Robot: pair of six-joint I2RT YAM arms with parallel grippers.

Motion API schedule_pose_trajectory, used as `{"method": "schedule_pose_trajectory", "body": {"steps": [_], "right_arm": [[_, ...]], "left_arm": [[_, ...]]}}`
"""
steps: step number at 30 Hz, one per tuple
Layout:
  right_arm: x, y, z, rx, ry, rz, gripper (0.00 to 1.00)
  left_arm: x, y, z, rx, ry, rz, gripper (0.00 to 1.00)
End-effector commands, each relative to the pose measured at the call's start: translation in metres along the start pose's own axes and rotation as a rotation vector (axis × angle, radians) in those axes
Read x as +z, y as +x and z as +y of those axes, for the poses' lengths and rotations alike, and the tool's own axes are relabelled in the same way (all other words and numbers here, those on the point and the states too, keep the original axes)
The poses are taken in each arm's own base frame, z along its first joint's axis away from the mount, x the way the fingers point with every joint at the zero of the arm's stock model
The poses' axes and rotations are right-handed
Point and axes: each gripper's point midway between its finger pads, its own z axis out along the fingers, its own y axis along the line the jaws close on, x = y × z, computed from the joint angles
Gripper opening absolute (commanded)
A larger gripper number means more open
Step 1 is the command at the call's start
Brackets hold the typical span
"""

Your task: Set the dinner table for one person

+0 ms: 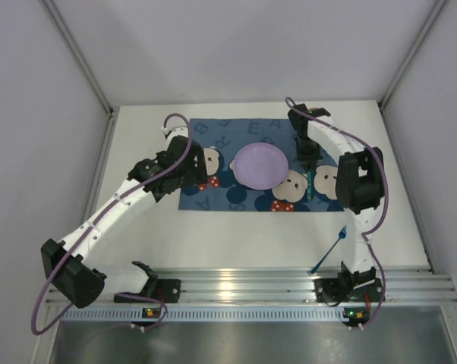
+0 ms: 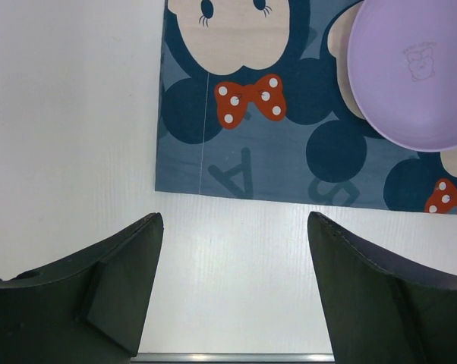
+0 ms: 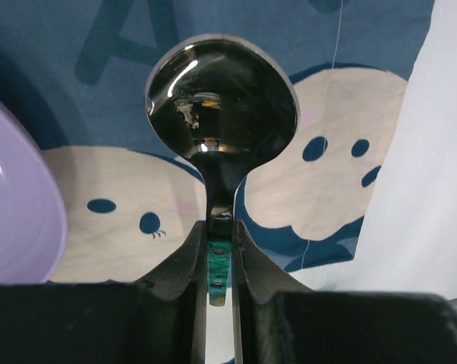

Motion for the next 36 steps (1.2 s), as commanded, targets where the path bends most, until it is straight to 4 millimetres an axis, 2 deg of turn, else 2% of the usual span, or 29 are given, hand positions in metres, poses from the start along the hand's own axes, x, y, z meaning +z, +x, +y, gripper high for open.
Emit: {"method": "schedule_pose_trajectory", "body": {"steps": [1, 4, 7, 11, 13, 17, 21, 24, 28, 30, 34, 36], "right_arm": [[-0.009, -0.021, -0.002, -0.014, 0.020, -0.055, 0.00], [-0.002, -0.024, -0.001, -0.020, 0.034, -0.049, 0.00], [0.008, -0.026, 0.002, -0.029, 0.039, -0.038, 0.07], [0.017, -0.029, 0.006, -0.041, 0.043, -0.030, 0.20], [0.020, -0.033, 0.008, -0.041, 0.039, -0.032, 0.22], [0.023, -0.038, 0.013, -0.042, 0.030, -0.036, 0.24], [0.014, -0.041, 0.016, -0.037, 0.006, -0.048, 0.27], [-0.005, -0.037, 0.019, -0.034, -0.020, -0.073, 0.31], [-0.043, -0.021, 0.013, -0.016, -0.057, -0.126, 0.34], [-0.057, -0.014, 0.013, -0.008, -0.080, -0.145, 0.38], [-0.096, 0.007, -0.003, 0.030, -0.119, -0.201, 0.48], [-0.105, 0.016, -0.010, 0.045, -0.124, -0.212, 0.54]], "left_arm": [[0.001, -0.014, -0.004, -0.005, 0.038, -0.043, 0.82], [0.007, -0.016, -0.005, 0.007, 0.033, -0.035, 0.82], [0.012, -0.019, -0.007, 0.014, 0.032, -0.030, 0.82], [0.018, -0.021, -0.009, 0.018, 0.032, -0.024, 0.82], [0.021, -0.021, -0.009, 0.026, 0.033, -0.015, 0.82], [0.026, -0.022, -0.009, 0.032, 0.034, -0.005, 0.82], [0.028, -0.025, -0.011, 0.038, 0.038, 0.000, 0.82], [0.032, -0.026, -0.015, 0.041, 0.049, 0.005, 0.82], [0.038, -0.027, -0.024, 0.040, 0.071, 0.016, 0.81], [0.042, -0.029, -0.030, 0.040, 0.088, 0.022, 0.81], [0.046, -0.039, -0.041, 0.043, 0.112, 0.016, 0.81], [0.045, -0.043, -0.045, 0.049, 0.123, 0.015, 0.81]]}}
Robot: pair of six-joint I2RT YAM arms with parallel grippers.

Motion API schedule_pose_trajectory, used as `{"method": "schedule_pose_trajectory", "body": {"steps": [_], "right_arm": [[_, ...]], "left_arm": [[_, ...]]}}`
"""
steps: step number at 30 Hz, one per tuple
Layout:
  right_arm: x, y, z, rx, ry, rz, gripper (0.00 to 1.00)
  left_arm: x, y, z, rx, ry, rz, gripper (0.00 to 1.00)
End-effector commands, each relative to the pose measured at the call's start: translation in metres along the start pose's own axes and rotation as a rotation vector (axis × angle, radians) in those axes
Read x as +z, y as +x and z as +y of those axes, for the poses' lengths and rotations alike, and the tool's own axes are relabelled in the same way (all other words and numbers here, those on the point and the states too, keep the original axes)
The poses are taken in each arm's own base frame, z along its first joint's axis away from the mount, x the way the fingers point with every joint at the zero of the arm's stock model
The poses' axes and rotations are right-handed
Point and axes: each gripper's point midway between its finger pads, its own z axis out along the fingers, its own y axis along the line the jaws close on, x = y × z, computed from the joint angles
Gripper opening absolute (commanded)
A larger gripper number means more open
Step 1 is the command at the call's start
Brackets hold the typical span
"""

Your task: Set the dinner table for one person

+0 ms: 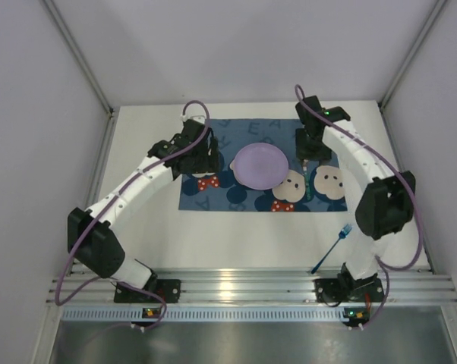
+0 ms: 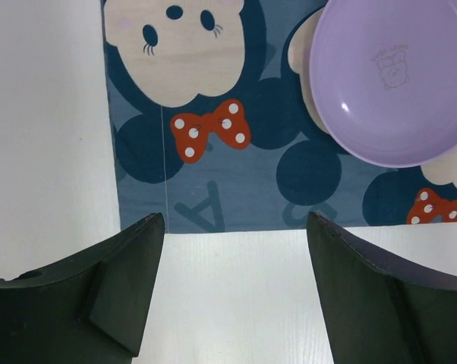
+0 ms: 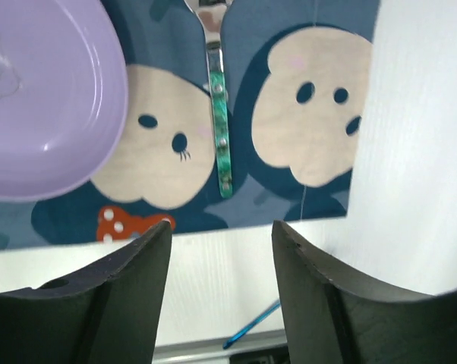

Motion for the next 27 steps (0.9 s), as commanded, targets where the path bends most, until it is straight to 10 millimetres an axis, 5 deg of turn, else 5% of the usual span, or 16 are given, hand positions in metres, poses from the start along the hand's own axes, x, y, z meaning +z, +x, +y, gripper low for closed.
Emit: {"method": "schedule_pose_trajectory", "body": {"steps": [1, 6, 9, 15, 20, 27], "right_arm": [[-0.042, 0.014, -0.014, 0.077, -0.046, -0.074, 0.57], [-0.035, 0.072, -0.032, 0.216, -0.132, -0.005, 0.60], [-0.020, 0.127, -0.038, 0.342, -0.196, 0.067, 0.63], [0.010, 0.180, -0.058, 0.641, -0.301, 0.159, 0.64], [0.022, 0.197, -0.058, 0.675, -0.312, 0.188, 0.64], [0.036, 0.205, -0.065, 0.684, -0.249, 0.216, 0.63]], "left_arm": [[-0.010, -0.035, -0.020, -0.008, 0.079, -0.083, 0.81], [-0.014, -0.034, -0.025, -0.021, 0.107, -0.074, 0.80], [-0.018, -0.021, -0.026, -0.021, 0.117, -0.059, 0.80], [-0.028, 0.003, -0.041, 0.023, 0.161, -0.032, 0.83], [-0.035, 0.017, -0.055, 0.042, 0.170, -0.008, 0.88], [-0.041, 0.033, -0.049, 0.027, 0.164, 0.005, 0.88]]}}
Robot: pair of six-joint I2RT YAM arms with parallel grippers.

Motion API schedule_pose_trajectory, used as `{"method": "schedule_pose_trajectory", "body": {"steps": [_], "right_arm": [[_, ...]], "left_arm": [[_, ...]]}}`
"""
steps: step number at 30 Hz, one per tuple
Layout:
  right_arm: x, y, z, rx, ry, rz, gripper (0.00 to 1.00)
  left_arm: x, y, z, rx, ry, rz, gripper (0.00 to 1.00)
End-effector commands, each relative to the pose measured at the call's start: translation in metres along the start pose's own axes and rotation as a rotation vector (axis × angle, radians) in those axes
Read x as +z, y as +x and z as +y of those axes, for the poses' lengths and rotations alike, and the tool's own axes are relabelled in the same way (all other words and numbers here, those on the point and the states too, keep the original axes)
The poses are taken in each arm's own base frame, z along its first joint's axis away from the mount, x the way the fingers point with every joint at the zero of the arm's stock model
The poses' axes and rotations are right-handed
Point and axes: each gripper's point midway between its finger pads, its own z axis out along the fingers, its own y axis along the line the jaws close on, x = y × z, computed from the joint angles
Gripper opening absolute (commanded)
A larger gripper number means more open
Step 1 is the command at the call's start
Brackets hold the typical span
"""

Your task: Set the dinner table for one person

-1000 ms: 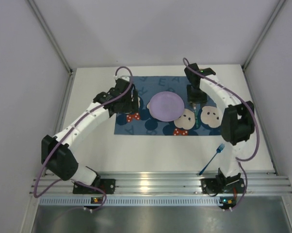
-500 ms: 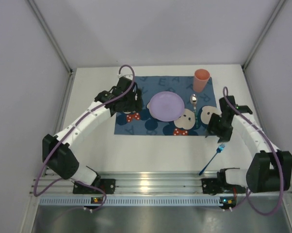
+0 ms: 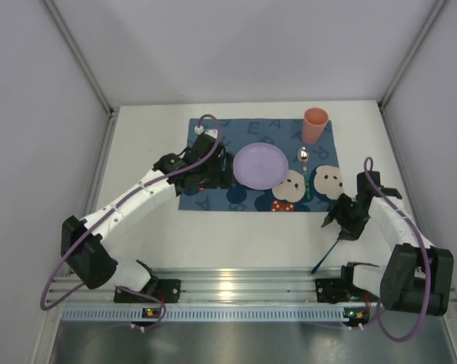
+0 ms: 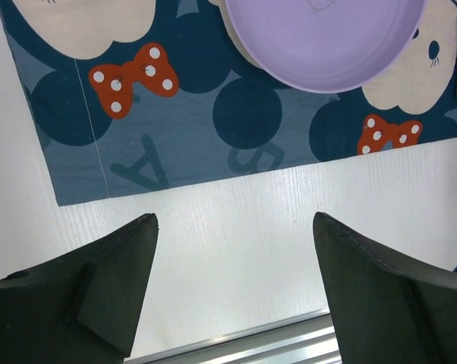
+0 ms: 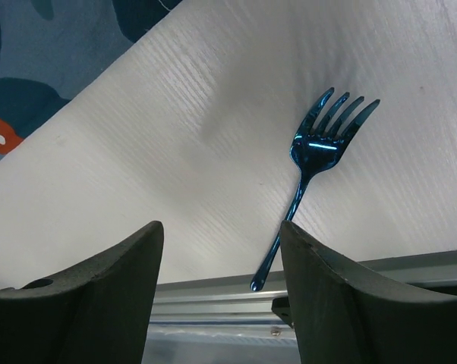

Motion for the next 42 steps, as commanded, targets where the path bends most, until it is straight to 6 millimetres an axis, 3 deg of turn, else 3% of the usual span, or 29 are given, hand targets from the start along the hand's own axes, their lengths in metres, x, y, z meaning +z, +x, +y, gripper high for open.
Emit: {"method": "schedule_pose_trajectory", "body": {"steps": [1, 11, 18, 30, 36, 42], "right_arm": [[0.003, -0.013, -0.001, 0.011, 0.008, -0.045, 0.63], [-0.004, 0.005, -0.015, 0.044, 0.061, -0.023, 0.60], [0.012, 0.028, -0.024, 0.097, 0.052, 0.021, 0.59], [0.021, -0.001, -0.024, 0.109, 0.120, -0.018, 0.43], [0.028, -0.003, -0.029, 0.116, 0.149, -0.020, 0.40], [0.036, -0.005, -0.027, 0.098, 0.159, -0.010, 0.29]], "left_arm": [[-0.015, -0.002, 0.004, -0.031, 0.003, -0.044, 0.88], [-0.018, 0.007, 0.014, -0.029, -0.015, -0.047, 0.87], [-0.012, 0.003, 0.009, -0.025, -0.005, -0.048, 0.87], [-0.009, 0.001, 0.014, 0.003, -0.035, -0.054, 0.86], [-0.007, 0.003, 0.019, 0.010, -0.047, -0.051, 0.87], [-0.003, 0.002, 0.022, 0.006, -0.043, -0.043, 0.87]]}}
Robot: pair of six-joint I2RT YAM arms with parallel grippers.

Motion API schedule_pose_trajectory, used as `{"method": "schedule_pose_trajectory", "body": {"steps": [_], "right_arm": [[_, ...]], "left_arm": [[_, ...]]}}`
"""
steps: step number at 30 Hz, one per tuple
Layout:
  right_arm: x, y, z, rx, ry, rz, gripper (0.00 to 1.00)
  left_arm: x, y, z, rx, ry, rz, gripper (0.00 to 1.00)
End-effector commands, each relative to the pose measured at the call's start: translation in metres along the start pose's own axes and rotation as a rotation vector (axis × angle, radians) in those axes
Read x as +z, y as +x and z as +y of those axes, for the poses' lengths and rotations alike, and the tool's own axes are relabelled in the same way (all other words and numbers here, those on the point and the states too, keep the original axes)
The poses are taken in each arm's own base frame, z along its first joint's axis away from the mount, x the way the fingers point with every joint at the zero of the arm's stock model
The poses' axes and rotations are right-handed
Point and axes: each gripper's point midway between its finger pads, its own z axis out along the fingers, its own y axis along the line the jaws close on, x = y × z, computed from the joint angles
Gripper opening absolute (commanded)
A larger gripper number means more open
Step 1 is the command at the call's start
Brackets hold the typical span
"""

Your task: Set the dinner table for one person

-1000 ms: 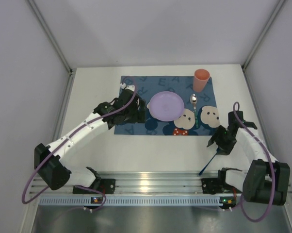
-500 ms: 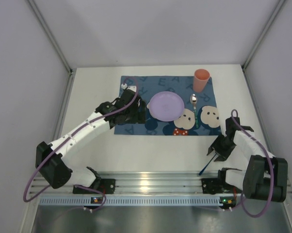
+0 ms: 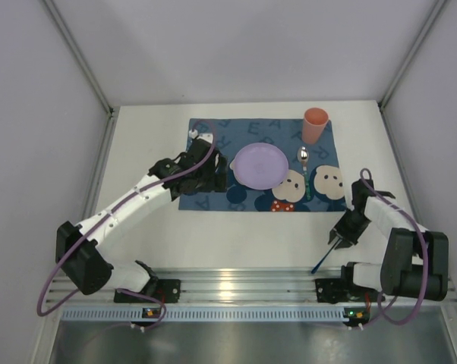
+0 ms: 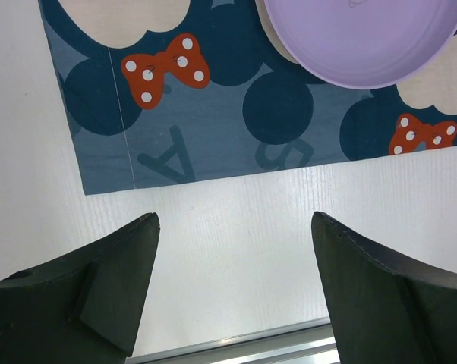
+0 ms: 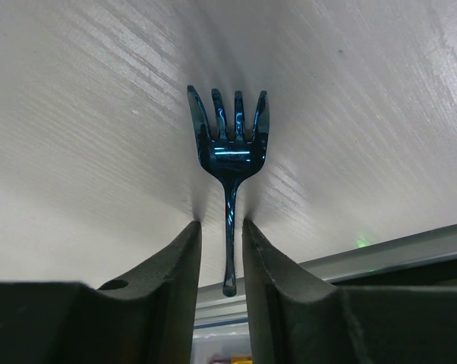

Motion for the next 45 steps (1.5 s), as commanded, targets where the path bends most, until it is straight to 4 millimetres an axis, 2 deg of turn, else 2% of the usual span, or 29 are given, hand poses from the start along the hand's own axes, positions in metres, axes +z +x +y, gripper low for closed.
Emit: {"method": "schedule_pose_trajectory", "body": {"steps": [1, 6, 8, 13, 14, 16, 17, 19, 20, 22, 23, 27, 29, 32, 34, 37, 39, 41, 45], "right_arm": [[0.008, -0.022, 0.012, -0.010, -0.011, -0.084, 0.27], [0.015, -0.022, 0.017, -0.064, 0.037, -0.086, 0.11], [0.017, -0.021, 0.020, -0.078, 0.045, -0.081, 0.01], [0.014, -0.019, 0.030, -0.133, 0.036, -0.088, 0.00], [0.008, -0.027, 0.033, -0.142, 0.036, -0.126, 0.00], [-0.002, -0.026, 0.036, -0.175, 0.044, -0.147, 0.00], [-0.014, -0.033, 0.045, -0.184, 0.016, -0.185, 0.00], [-0.027, -0.030, 0.047, -0.204, 0.015, -0.199, 0.00], [-0.041, -0.035, 0.055, -0.210, -0.014, -0.236, 0.00], [-0.055, -0.032, 0.057, -0.219, -0.026, -0.253, 0.00], [-0.071, -0.036, 0.064, -0.222, -0.065, -0.294, 0.00], [-0.105, -0.035, 0.071, -0.231, -0.121, -0.348, 0.00], [-0.122, -0.033, 0.076, -0.230, -0.157, -0.367, 0.00], [-0.138, -0.030, 0.083, -0.231, -0.209, -0.376, 0.00], [-0.146, -0.027, 0.087, -0.234, -0.237, -0.374, 0.00], [-0.160, -0.027, 0.091, -0.228, -0.270, -0.394, 0.00], [-0.165, -0.020, 0.093, -0.235, -0.298, -0.376, 0.00], [-0.171, -0.019, 0.093, -0.241, -0.309, -0.385, 0.00], [-0.176, -0.013, 0.093, -0.249, -0.333, -0.377, 0.00]], "left_arm": [[0.001, -0.011, -0.001, 0.001, 0.017, -0.033, 0.87], [0.003, -0.014, 0.001, 0.001, 0.020, -0.032, 0.87], [0.003, -0.014, 0.003, 0.001, 0.016, -0.031, 0.87], [0.002, -0.015, 0.006, 0.002, 0.013, -0.032, 0.87], [0.002, -0.016, 0.006, 0.002, 0.012, -0.034, 0.87], [0.001, -0.017, 0.006, 0.006, 0.016, -0.033, 0.87], [-0.001, -0.019, 0.004, 0.009, 0.021, -0.039, 0.87], [0.000, -0.020, 0.003, 0.014, 0.025, -0.039, 0.87], [-0.002, -0.024, 0.001, 0.015, 0.032, -0.045, 0.86], [0.000, -0.025, -0.004, 0.020, 0.048, -0.035, 0.86], [-0.003, -0.030, -0.007, 0.016, 0.061, -0.043, 0.86], [-0.009, -0.038, -0.025, 0.016, 0.131, -0.054, 0.86], [-0.012, -0.043, -0.039, 0.022, 0.184, -0.065, 0.86], [-0.019, -0.044, -0.074, 0.039, 0.297, -0.054, 0.86], [-0.023, -0.043, -0.109, 0.079, 0.389, -0.054, 0.86], [-0.040, -0.025, -0.174, 0.141, 0.622, -0.005, 0.85], [-0.044, -0.015, -0.207, 0.135, 0.734, 0.014, 0.84], [-0.050, 0.003, -0.229, 0.156, 0.820, 0.064, 0.82], [-0.051, 0.031, -0.255, 0.178, 0.874, 0.126, 0.80]]}}
